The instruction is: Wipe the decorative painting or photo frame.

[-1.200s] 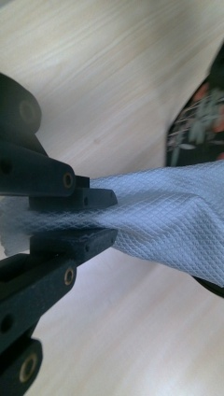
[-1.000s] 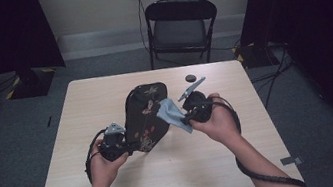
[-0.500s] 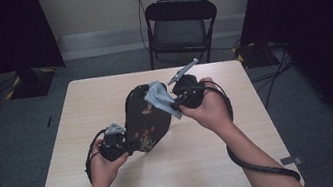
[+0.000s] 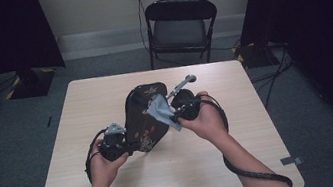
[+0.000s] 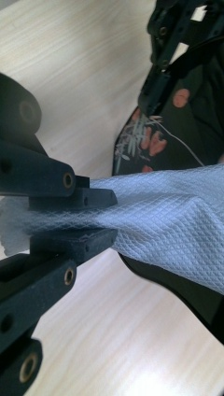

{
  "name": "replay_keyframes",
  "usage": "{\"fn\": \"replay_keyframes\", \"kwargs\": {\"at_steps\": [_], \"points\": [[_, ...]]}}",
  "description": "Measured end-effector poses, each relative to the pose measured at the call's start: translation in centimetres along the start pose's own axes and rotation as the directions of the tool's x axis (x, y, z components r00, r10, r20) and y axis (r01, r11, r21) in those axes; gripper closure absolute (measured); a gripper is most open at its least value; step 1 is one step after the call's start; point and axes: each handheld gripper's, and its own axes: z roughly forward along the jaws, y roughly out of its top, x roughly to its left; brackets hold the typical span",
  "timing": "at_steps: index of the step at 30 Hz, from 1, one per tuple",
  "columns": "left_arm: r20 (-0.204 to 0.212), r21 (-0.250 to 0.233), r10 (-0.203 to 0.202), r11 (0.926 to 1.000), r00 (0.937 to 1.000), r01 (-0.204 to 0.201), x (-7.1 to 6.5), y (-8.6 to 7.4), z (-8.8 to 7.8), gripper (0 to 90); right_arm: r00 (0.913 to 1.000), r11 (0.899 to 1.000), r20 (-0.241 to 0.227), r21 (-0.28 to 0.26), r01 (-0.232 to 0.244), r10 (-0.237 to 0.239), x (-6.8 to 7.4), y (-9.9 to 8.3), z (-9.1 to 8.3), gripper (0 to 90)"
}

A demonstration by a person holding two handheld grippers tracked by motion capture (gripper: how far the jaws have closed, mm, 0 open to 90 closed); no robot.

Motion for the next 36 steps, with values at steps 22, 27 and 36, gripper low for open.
{"fn": "replay_keyframes", "kwargs": {"at_steps": [22, 27, 36], "points": [[0.000, 0.000, 0.003, 1.0000, 1.0000, -0.003, 0.0, 0.0, 0.0, 78.5, 0.9967, 0.991, -0.066, 0.128, -0.038, 0.047, 1.0, -5.2, 7.3, 81.7], [-0.001, 0.000, 0.001, 1.0000, 1.0000, -0.001, 0.0, 0.0, 0.0, 78.5, 0.9956, 0.989, -0.073, 0.143, -0.047, 0.058, 1.0, -5.9, 8.1, 81.7], [-0.004, -0.004, 0.000, 1.0000, 1.0000, 0.000, -0.1, 0.2, 0.0, 78.5, 0.9944, 0.982, -0.084, 0.182, -0.048, 0.064, 1.3, -7.7, 9.6, 81.7]]}}
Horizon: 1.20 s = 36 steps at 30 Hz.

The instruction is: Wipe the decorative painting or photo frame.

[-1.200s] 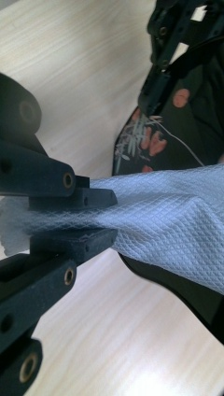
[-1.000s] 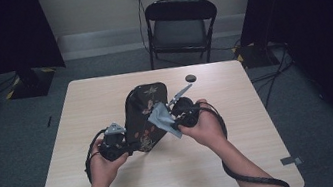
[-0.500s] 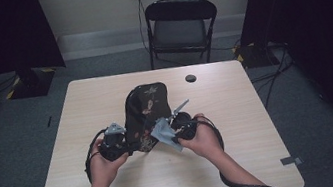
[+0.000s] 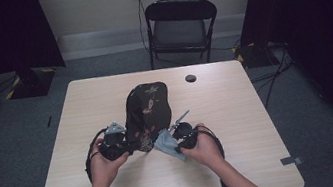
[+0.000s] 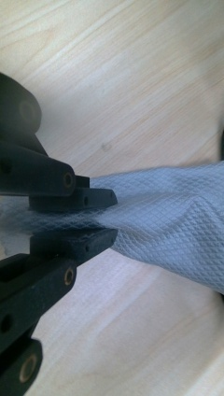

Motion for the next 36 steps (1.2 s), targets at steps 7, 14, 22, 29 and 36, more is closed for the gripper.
{"fn": "replay_keyframes", "kwargs": {"at_steps": [7, 14, 22, 29, 36], "points": [[0.005, 0.002, -0.003, 1.0000, 1.0000, 0.003, 0.1, 0.0, 0.0, 78.5, 0.9999, 0.999, 0.014, -0.033, -0.004, 0.004, -0.5, 0.1, -2.2, 81.7], [0.002, 0.003, -0.006, 1.0000, 1.0000, 0.006, 0.1, -0.1, 0.0, 78.5, 0.9983, 0.993, 0.056, -0.113, 0.023, -0.017, -0.8, 1.9, -7.5, 81.7], [-0.001, -0.003, -0.016, 0.9999, 0.9999, 0.016, 0.0, -0.2, 0.1, 78.5, 0.9924, 0.973, 0.113, -0.218, 0.072, -0.048, -0.4, 4.8, -14.6, 81.7], [0.001, -0.002, -0.007, 1.0000, 1.0000, 0.007, 0.1, -0.1, 0.2, 78.6, 0.9875, 0.952, 0.139, -0.284, 0.111, -0.074, 0.8, 7.3, -18.2, 81.7], [-0.003, -0.004, -0.004, 1.0000, 1.0000, 0.004, 0.0, -0.1, 0.2, 78.6, 0.9901, 0.951, 0.119, -0.290, 0.106, -0.074, 1.5, 9.0, -17.1, 81.7]]}}
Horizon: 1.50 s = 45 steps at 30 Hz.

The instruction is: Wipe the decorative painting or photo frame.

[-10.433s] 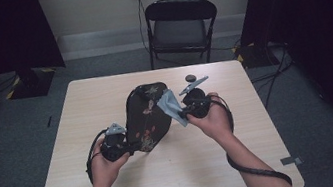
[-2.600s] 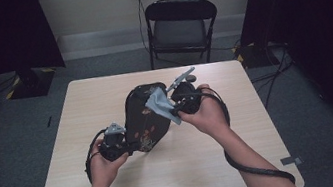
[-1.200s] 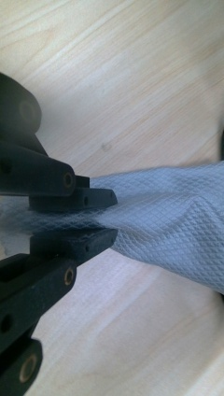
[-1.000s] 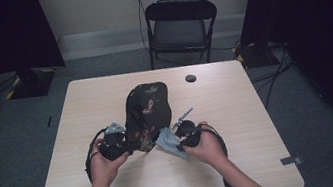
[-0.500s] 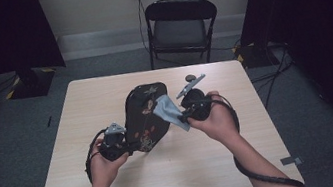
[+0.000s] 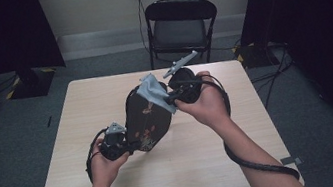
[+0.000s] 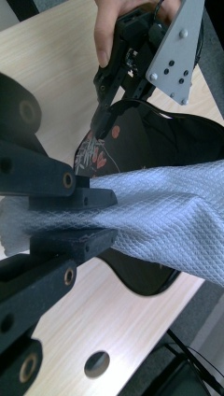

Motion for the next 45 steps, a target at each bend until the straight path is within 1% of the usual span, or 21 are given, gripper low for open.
{"fn": "replay_keyframes", "kwargs": {"at_steps": [4, 7, 9, 15, 22, 24, 26, 30, 34, 38, 42, 45], "points": [[0.004, 0.001, 0.000, 1.0000, 1.0000, 0.000, 0.1, 0.0, 0.0, 78.6, 0.9999, 1.000, -0.013, 0.021, 0.003, -0.003, 0.3, -0.5, 1.4, 81.7], [0.004, 0.005, 0.004, 1.0000, 1.0000, -0.004, 0.1, 0.0, 0.0, 78.6, 0.9998, 0.999, -0.021, 0.040, 0.000, 0.000, 0.3, -1.3, 2.5, 81.7], [0.002, 0.000, -0.001, 1.0000, 1.0000, 0.001, 0.1, 0.0, 0.0, 78.5, 0.9997, 0.999, -0.025, 0.052, -0.005, 0.007, 0.2, -1.9, 3.1, 81.7], [0.004, 0.005, 0.002, 1.0000, 1.0000, -0.002, 0.1, 0.1, 0.0, 78.5, 0.9984, 0.996, -0.048, 0.090, -0.024, 0.028, 0.2, -3.8, 5.2, 81.7], [0.002, 0.004, 0.001, 1.0000, 1.0000, -0.001, 0.1, 0.1, 0.0, 78.5, 0.9958, 0.990, -0.072, 0.137, -0.046, 0.056, 0.5, -6.2, 7.8, 81.7], [0.001, 0.003, 0.001, 1.0000, 1.0000, -0.001, 0.1, 0.1, 0.0, 78.6, 0.9945, 0.986, -0.081, 0.158, -0.052, 0.065, 0.6, -7.0, 8.6, 81.7], [0.002, 0.003, 0.001, 1.0000, 1.0000, -0.001, 0.1, 0.1, 0.0, 78.6, 0.9946, 0.984, -0.083, 0.174, -0.047, 0.062, 0.7, -7.5, 9.3, 81.7], [0.003, 0.003, 0.000, 1.0000, 1.0000, 0.000, 0.1, 0.1, 0.0, 78.5, 0.9942, 0.976, -0.086, 0.215, -0.044, 0.064, 1.0, -8.7, 10.6, 81.7], [0.003, -0.001, -0.003, 1.0000, 1.0000, 0.003, 0.1, 0.0, 0.0, 78.5, 0.9927, 0.969, -0.095, 0.240, -0.049, 0.074, 1.3, -9.9, 11.8, 81.6], [0.005, -0.008, -0.008, 0.9999, 1.0000, 0.008, 0.1, 0.0, 0.0, 78.4, 0.9912, 0.960, -0.105, 0.277, -0.048, 0.080, 1.6, -11.3, 13.0, 81.6], [0.005, -0.007, -0.003, 1.0000, 1.0000, 0.003, 0.2, 0.0, 0.0, 78.3, 0.9893, 0.953, -0.114, 0.299, -0.054, 0.091, 1.7, -12.4, 13.8, 81.6], [-0.002, -0.011, 0.007, 0.9999, 1.0000, -0.007, 0.2, -0.1, 0.0, 77.7, 0.9888, 0.950, -0.112, 0.306, -0.061, 0.099, 1.6, -12.8, 14.0, 81.6]]}}
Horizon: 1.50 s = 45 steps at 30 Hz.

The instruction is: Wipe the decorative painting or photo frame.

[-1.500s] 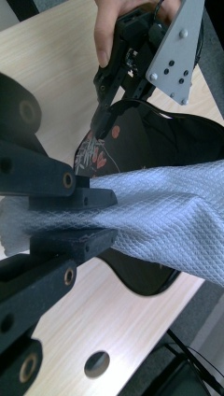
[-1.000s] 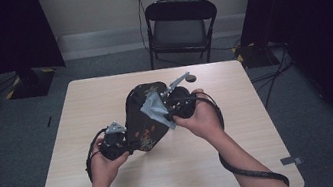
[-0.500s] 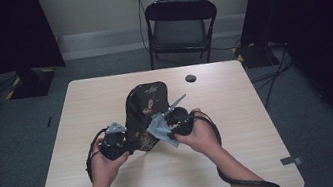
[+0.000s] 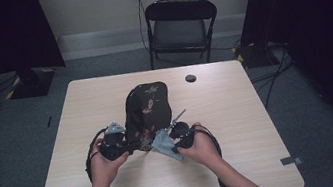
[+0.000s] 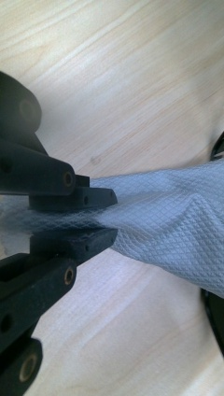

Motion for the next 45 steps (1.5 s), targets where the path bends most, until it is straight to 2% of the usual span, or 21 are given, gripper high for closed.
{"fn": "replay_keyframes", "kwargs": {"at_steps": [4, 5, 10, 12, 18, 20, 23, 26, 30, 33, 36, 40, 45], "points": [[-0.007, 0.008, -0.006, 0.9999, 1.0000, 0.006, 0.0, -0.1, -0.2, 73.6, 1.0000, 1.000, 0.000, -0.007, -0.004, 0.004, -0.2, -0.2, -0.3, 81.6], [-0.003, 0.014, -0.019, 0.9997, 0.9998, 0.019, 0.1, -0.1, -0.3, 72.4, 1.0000, 1.000, 0.003, -0.010, -0.004, 0.004, -0.2, -0.2, -0.6, 81.6], [-0.010, 0.016, -0.029, 0.9994, 0.9995, 0.029, -0.1, -0.4, -0.8, 74.8, 0.9998, 0.999, 0.021, -0.048, -0.004, 0.005, -0.5, 0.0, -2.8, 81.6], [-0.016, 0.020, -0.028, 0.9994, 0.9995, 0.028, -0.3, -0.3, -1.1, 77.6, 0.9994, 0.998, 0.034, -0.066, 0.002, 0.000, -0.7, 0.2, -4.1, 81.6], [-0.017, 0.026, -0.038, 0.9989, 0.9991, 0.039, -0.3, -0.2, -1.1, 78.2, 0.9968, 0.991, 0.077, -0.131, 0.032, -0.022, -0.7, 1.4, -8.5, 81.6], [-0.013, 0.027, -0.045, 0.9986, 0.9989, 0.045, -0.2, -0.2, -1.1, 78.2, 0.9949, 0.986, 0.095, -0.159, 0.047, -0.032, -0.5, 2.0, -10.3, 81.6], [-0.017, 0.035, -0.034, 0.9988, 0.9993, 0.034, -0.2, 0.0, -1.0, 78.4, 0.9913, 0.981, 0.122, -0.183, 0.070, -0.048, -0.2, 3.0, -12.6, 81.7], [-0.017, 0.033, -0.034, 0.9988, 0.9993, 0.035, -0.2, 0.1, -0.9, 78.4, 0.9871, 0.974, 0.150, -0.210, 0.088, -0.056, 0.0, 4.1, -14.5, 81.7], [-0.015, 0.025, -0.042, 0.9988, 0.9990, 0.042, -0.2, 0.2, -0.7, 78.4, 0.9845, 0.961, 0.162, -0.253, 0.108, -0.068, 0.6, 5.6, -16.5, 81.7], [-0.012, 0.029, -0.036, 0.9989, 0.9993, 0.036, -0.2, 0.2, -0.7, 78.4, 0.9843, 0.954, 0.163, -0.280, 0.111, -0.067, 0.9, 6.5, -17.0, 81.7], [-0.012, 0.030, -0.033, 0.9990, 0.9994, 0.033, -0.2, 0.2, -0.7, 78.4, 0.9859, 0.950, 0.152, -0.292, 0.112, -0.069, 1.2, 7.2, -16.6, 81.7], [-0.003, 0.039, -0.025, 0.9989, 0.9997, 0.025, -0.2, 0.3, -0.7, 78.5, 0.9878, 0.957, 0.131, -0.267, 0.117, -0.084, 1.8, 7.9, -14.6, 81.7], [-0.005, 0.036, -0.023, 0.9991, 0.9997, 0.023, -0.2, 0.2, -0.7, 78.4, 0.9907, 0.964, 0.107, -0.244, 0.109, -0.085, 1.9, 7.5, -12.4, 81.7]]}}
